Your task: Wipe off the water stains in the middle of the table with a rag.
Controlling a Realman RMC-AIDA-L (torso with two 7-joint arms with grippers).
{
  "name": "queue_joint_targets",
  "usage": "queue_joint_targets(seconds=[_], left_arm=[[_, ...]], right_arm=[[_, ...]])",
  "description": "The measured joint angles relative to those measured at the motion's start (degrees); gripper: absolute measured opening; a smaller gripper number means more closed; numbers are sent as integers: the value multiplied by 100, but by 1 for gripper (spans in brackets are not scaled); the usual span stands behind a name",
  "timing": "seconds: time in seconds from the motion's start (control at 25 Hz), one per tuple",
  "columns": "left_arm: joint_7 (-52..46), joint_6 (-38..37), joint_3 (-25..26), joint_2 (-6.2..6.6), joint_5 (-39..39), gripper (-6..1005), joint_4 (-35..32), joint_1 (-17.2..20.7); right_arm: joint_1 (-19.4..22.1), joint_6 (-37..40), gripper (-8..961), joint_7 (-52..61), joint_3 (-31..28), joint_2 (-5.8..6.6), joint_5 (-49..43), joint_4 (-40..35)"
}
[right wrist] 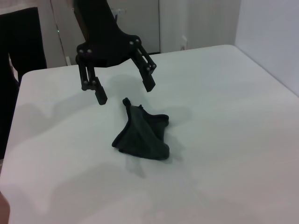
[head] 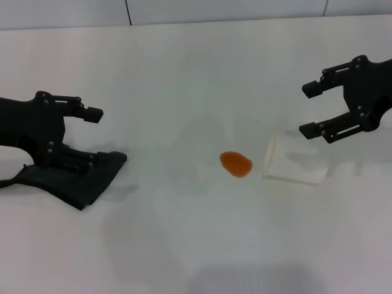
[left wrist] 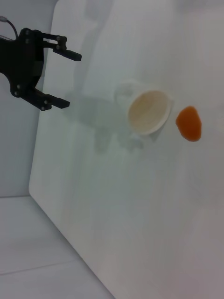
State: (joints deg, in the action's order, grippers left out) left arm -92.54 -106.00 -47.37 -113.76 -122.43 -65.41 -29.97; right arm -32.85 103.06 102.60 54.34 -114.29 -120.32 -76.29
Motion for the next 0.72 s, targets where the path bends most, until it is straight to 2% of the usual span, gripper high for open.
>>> queue_joint_targets(seconds=[0.72], left_arm=[[123,9,44,23,62,887,-17,-42]], right_arm=[[144,-29,772,17,-3,-7,45,-168]])
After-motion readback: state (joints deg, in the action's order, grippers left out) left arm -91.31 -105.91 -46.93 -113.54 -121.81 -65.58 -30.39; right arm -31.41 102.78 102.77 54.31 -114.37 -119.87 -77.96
